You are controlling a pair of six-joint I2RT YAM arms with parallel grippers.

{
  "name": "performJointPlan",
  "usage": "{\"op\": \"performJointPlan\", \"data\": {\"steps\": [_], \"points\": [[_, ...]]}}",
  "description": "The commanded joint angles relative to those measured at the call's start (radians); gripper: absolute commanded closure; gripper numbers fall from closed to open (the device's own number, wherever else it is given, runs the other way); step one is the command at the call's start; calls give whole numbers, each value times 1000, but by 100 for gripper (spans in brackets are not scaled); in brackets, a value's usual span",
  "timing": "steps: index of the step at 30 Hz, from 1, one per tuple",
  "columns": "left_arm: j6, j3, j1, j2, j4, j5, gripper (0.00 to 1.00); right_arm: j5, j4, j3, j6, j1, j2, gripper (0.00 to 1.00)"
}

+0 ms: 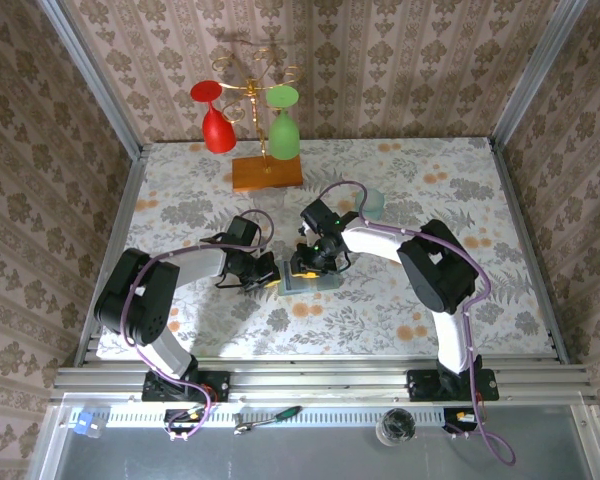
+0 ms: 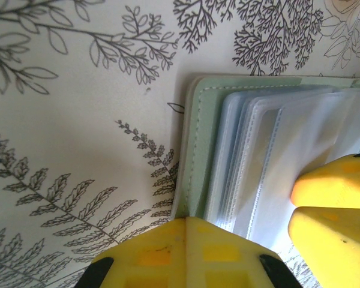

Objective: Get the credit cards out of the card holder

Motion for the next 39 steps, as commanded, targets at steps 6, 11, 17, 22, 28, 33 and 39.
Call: {"op": "performJointPlan", "data": {"steps": [6,11,17,22,28,33,39], "points": [[20,-3,7,11,-28,-5,100,85,-62,-15,-21,4,-46,69],[20,0,8,8,-31,-8,100,98,-70,-18,-28,2,-50,69],[23,9,8,2,-42,-14,100,98,-55,-34,-27,0,-60,69],[22,24,7,-12,-55,-19,100,93,-46,-42,-25,-1,-64,70],[8,43,8,-50,-57,-22,100,84,-30,-57,-16,-3,-68,70],[-4,59,-4,-73,-46,-8,95,71,-2,-78,-8,-9,-76,71],[-44,69,-35,-45,22,40,89,50,38,-110,8,-20,-90,71]]}}
